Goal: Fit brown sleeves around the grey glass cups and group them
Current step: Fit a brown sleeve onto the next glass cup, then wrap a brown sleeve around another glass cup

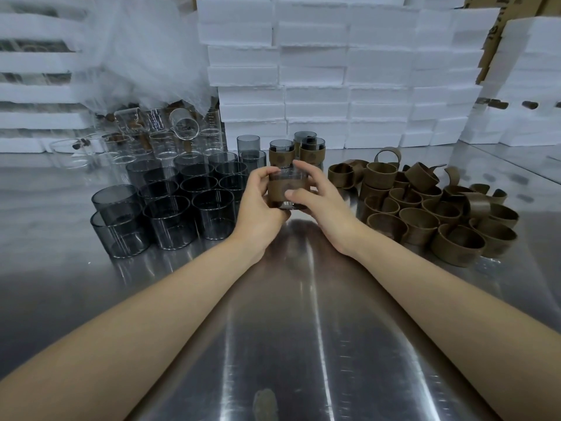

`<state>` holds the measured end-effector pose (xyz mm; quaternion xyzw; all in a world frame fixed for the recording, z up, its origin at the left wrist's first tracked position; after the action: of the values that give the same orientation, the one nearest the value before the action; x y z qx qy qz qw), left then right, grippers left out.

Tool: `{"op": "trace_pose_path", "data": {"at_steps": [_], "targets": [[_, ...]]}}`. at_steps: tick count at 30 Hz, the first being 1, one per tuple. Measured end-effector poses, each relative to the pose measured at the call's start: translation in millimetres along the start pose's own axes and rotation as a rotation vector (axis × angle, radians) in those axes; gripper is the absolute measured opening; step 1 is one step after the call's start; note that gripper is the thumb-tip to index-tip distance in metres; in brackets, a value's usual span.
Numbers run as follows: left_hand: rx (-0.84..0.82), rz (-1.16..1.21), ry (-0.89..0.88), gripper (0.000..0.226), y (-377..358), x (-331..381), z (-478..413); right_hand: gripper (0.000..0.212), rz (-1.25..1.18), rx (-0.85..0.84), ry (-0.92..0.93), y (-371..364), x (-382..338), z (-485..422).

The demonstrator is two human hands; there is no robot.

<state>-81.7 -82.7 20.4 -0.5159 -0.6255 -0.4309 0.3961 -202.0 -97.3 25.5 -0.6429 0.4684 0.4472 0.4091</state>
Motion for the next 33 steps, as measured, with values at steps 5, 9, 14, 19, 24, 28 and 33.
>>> {"op": "trace_pose_path", "data": {"at_steps": [5,9,14,19,24,28,33], "targets": [[-0.058,-0.069,0.045,0.081,-4.5,-0.9,-0.3,0.047,0.317,0.166,0.096,7.8,-1.8,0.6],[-0.032,-0.069,0.065,0.076,-4.0,-0.8,-0.9,0.051,0.477,0.184,0.099,12.8,-3.7,0.9],[0.074,-0.049,0.001,0.057,1.7,3.3,-1.1,0.043,0.558,0.337,0.204,16.8,-17.2,5.2],[0.114,-0.095,-0.059,0.048,2.5,5.9,-2.1,0.026,0.547,0.219,0.176,8.5,-13.8,7.7],[0.121,-0.124,-0.067,0.045,2.1,4.7,-3.1,0.042,0.647,0.080,0.038,3.8,2.4,-0.5],[0.097,-0.228,-0.073,0.046,0.8,8.4,0.3,0.043,0.732,-0.010,-0.071,7.9,10.4,-3.3],[0.091,-0.460,-0.150,0.042,-2.0,16.8,6.1,0.031,0.785,-0.036,-0.033,6.1,11.3,-2.8]]}}
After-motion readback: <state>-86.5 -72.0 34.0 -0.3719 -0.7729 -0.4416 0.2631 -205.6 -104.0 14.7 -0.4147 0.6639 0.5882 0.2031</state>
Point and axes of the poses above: each hand's wrist, its own z-axis away from the middle knuckle, its own y-axis out of the back of the hand, x = y × z, the point moved 5 cm from there along -z, towards the middle knuckle, and after that the axes turned 10 degrees about -z, right-handed, at the moved point
